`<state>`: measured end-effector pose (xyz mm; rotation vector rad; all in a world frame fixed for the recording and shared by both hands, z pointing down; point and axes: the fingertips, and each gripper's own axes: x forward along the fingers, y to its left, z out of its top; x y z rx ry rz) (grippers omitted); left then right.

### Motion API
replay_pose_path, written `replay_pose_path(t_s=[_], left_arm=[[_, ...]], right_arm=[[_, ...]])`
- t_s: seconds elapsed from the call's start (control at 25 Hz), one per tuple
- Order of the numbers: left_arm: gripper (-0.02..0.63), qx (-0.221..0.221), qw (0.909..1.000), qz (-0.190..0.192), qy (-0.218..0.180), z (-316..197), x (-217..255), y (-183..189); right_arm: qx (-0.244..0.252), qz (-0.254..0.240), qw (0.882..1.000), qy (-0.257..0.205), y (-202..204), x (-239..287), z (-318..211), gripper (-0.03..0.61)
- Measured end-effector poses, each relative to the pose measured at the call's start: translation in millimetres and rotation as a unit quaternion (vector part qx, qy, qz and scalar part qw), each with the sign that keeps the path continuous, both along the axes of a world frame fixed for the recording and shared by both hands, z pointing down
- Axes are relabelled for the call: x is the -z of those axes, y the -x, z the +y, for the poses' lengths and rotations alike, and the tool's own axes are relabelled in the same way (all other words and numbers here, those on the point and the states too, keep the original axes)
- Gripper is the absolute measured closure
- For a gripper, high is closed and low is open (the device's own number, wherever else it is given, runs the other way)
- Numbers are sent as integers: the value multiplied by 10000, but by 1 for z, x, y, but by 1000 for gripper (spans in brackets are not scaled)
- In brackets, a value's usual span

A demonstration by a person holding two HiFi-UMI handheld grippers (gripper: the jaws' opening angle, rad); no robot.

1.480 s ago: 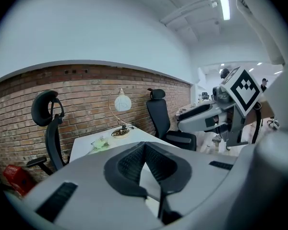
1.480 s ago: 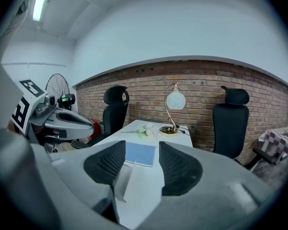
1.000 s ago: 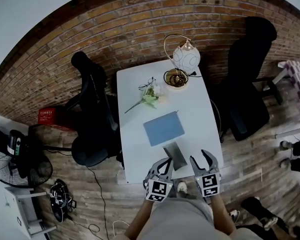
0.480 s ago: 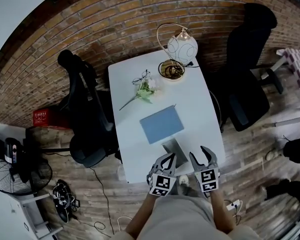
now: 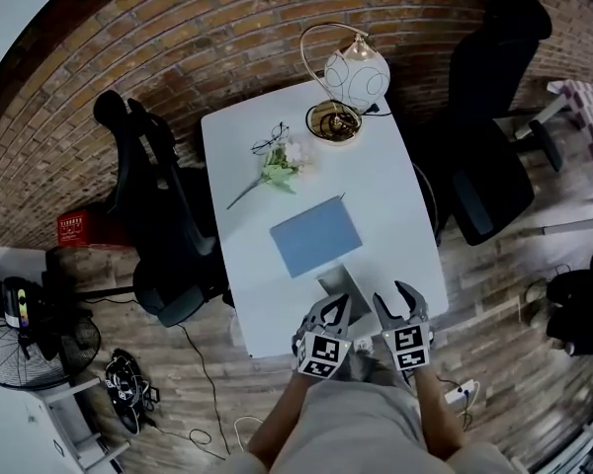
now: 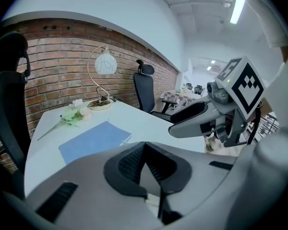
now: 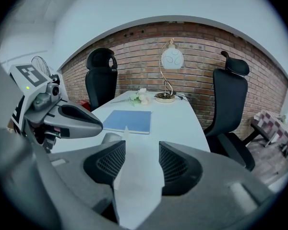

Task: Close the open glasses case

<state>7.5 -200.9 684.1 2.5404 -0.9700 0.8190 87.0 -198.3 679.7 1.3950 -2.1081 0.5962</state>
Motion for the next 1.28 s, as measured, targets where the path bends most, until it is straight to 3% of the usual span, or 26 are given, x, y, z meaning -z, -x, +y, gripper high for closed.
replay_pose_path(t_s=[0.64,1.28], left_arm=[[612,-197,9984,-171,504,6,-39,-17],[611,-267,9970,-181,699,11,-58,-27]], right_arm=[[-8,80,9995,320,3,-39,2,360],[101,172,9990,410,7,-55,-2,360]])
